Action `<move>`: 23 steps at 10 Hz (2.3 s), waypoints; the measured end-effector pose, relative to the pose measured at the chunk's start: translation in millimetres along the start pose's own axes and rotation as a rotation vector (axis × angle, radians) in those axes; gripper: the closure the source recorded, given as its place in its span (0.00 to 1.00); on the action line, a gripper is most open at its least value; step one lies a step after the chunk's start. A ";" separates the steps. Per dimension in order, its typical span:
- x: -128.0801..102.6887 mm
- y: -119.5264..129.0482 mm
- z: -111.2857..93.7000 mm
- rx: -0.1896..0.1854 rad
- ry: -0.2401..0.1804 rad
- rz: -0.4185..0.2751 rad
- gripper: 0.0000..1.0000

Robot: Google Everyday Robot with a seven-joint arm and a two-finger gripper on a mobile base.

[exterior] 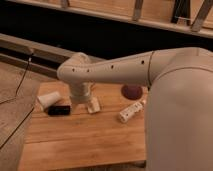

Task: Move the arm in a circular motion

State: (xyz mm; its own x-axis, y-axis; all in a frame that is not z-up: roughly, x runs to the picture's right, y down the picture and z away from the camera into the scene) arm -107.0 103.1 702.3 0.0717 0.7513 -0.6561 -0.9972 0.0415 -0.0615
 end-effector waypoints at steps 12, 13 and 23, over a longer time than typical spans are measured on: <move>1.9 -8.2 0.0 -0.028 0.032 0.021 0.35; 0.0 -15.9 -1.2 -0.038 0.042 0.035 0.35; -117.8 -121.6 15.0 0.106 0.121 0.014 0.35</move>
State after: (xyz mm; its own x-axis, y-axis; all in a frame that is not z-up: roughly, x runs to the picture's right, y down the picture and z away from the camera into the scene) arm 5.5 19.4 798.4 0.0530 0.6677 -0.7426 -0.9942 0.1052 0.0236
